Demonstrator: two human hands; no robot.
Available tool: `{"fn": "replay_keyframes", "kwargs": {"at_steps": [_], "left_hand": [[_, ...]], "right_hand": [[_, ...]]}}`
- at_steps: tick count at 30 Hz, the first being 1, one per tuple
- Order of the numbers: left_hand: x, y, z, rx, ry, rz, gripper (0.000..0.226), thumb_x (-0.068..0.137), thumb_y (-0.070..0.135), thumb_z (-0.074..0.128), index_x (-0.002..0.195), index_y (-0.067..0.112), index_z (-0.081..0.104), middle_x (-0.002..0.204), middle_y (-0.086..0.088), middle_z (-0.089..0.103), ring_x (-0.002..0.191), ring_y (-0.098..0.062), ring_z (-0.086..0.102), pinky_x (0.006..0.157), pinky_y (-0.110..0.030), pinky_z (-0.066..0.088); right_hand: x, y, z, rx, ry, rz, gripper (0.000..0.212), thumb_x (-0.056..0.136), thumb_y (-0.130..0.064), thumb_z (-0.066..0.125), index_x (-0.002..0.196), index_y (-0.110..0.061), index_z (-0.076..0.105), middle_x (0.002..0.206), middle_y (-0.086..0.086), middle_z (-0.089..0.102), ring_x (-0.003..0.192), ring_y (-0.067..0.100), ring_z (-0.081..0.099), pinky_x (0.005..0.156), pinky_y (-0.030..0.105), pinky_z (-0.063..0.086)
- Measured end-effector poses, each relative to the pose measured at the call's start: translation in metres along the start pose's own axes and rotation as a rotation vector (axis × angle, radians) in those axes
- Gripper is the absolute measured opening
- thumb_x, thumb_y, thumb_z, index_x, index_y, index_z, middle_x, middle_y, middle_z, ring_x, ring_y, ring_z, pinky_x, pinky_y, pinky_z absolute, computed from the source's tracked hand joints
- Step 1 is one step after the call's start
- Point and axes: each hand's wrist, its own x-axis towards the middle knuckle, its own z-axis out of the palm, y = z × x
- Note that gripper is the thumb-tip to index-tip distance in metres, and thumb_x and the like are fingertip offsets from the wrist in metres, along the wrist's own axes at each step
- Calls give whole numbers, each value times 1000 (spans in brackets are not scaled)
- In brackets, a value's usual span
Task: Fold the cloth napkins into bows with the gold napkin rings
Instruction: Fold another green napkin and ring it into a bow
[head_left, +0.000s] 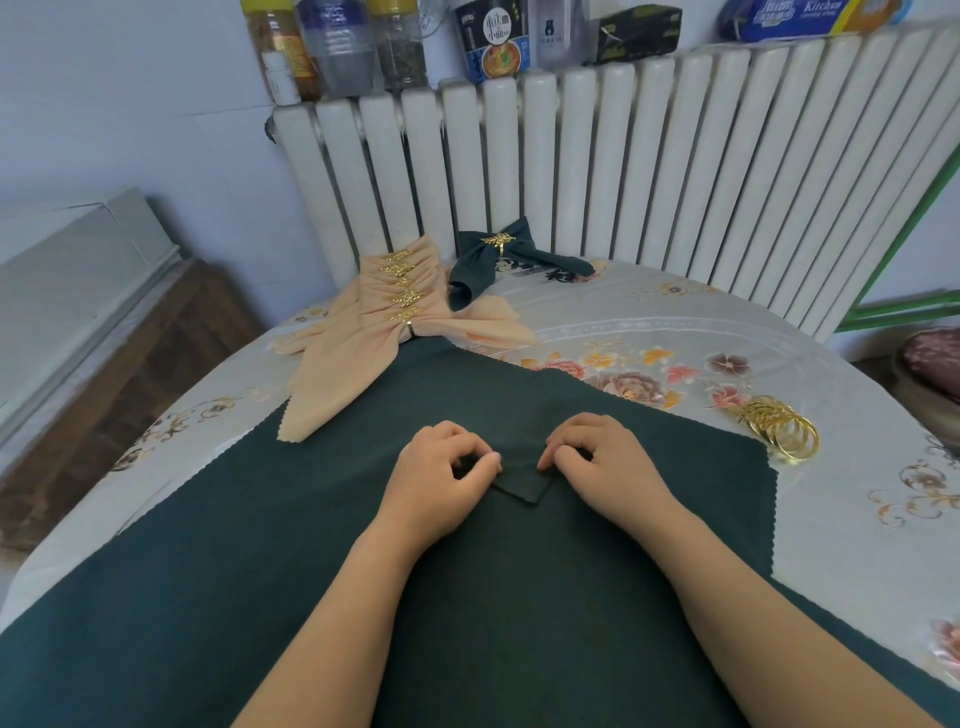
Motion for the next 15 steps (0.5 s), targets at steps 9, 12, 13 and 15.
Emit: {"fn": "replay_keyframes", "kwargs": {"at_steps": [9, 12, 13, 15], "left_hand": [[6, 9, 2, 79, -94, -31, 32, 68, 50, 76, 92, 39, 58, 86, 16, 56, 85, 1, 45, 84, -25, 33], [6, 17, -1, 43, -163, -77, 23, 72, 46, 74, 92, 40, 63, 84, 15, 60, 91, -3, 46, 87, -27, 31], [7, 20, -3, 43, -181, -87, 19, 73, 45, 74, 88, 38, 64, 84, 15, 61, 91, -5, 48, 89, -28, 32], [8, 27, -6, 126, -203, -43, 15, 75, 45, 72, 83, 35, 64, 84, 14, 61, 90, -6, 50, 91, -29, 32]], "right_hand": [[0, 0, -1, -279, -108, -76, 33, 81, -48, 64, 111, -38, 55, 97, -17, 48, 101, 7, 37, 85, 26, 24], [-2, -8, -1, -331, -113, -50, 24, 85, -48, 60, 106, -38, 57, 87, -17, 43, 96, 7, 33, 82, 26, 21], [-2, -11, -1, -347, -100, -42, 19, 85, -48, 60, 100, -37, 58, 85, -17, 42, 94, 7, 32, 81, 27, 21], [-6, -16, -1, -372, -44, -52, 15, 85, -47, 61, 93, -34, 59, 87, -16, 43, 93, 8, 34, 81, 26, 21]]}}
